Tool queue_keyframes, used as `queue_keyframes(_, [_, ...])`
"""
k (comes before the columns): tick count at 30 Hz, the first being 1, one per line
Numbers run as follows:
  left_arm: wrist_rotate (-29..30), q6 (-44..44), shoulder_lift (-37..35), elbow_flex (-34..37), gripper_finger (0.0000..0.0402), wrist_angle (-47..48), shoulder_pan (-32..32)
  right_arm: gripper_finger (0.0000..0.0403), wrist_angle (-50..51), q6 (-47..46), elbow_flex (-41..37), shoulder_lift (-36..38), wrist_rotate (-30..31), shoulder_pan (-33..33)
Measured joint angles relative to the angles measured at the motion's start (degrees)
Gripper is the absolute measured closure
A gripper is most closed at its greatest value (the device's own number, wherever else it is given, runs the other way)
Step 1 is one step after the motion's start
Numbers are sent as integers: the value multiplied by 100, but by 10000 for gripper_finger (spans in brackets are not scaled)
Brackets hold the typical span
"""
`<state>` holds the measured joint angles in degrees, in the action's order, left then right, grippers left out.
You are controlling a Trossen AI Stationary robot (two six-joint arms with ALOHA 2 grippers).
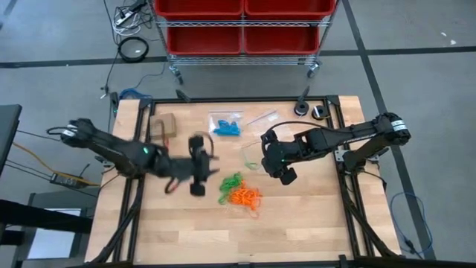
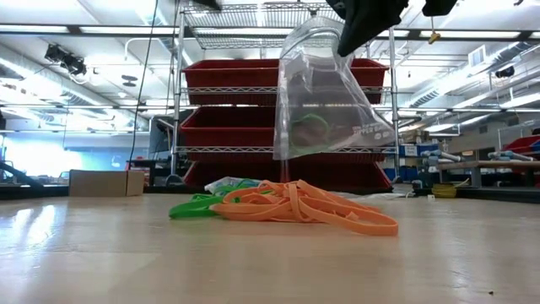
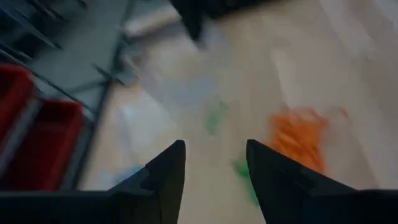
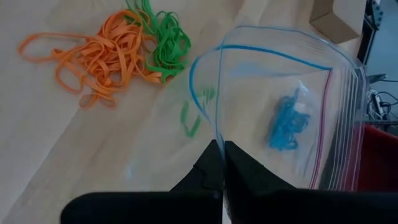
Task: Sort rubber bands
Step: Put the green rubber band into the bottom transparent zip bag
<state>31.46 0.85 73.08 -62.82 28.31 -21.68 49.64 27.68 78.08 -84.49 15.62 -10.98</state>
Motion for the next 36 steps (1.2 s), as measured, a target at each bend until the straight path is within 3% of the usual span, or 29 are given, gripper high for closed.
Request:
queue_keyframes(6, [-13, -1053, 552, 1694, 225, -2651, -495, 403, 1, -21, 0, 0, -6, -1])
queue_keyframes(10, [135, -1512, 1120, 2197, 225, -3768, -757, 403, 20, -23, 0, 0, -85, -2])
queue_keyframes(15, [761, -1960, 1894, 2222, 225, -3765, -877, 403, 20, -17, 0, 0, -87, -2])
queue_keyframes(22, [1121, -2829, 2510, 2224, 225, -3325, -819, 403, 17, -46, 0, 0, -85, -26])
queue_keyframes(27, [719, -3186, 2572, 2460, 233, -3408, -714, 403, -78, -63, 0, 0, -85, -26])
queue_keyframes(36, [11, -3155, 2570, 3182, 307, -5289, -430, 403, -152, -63, 1, 0, -83, -17])
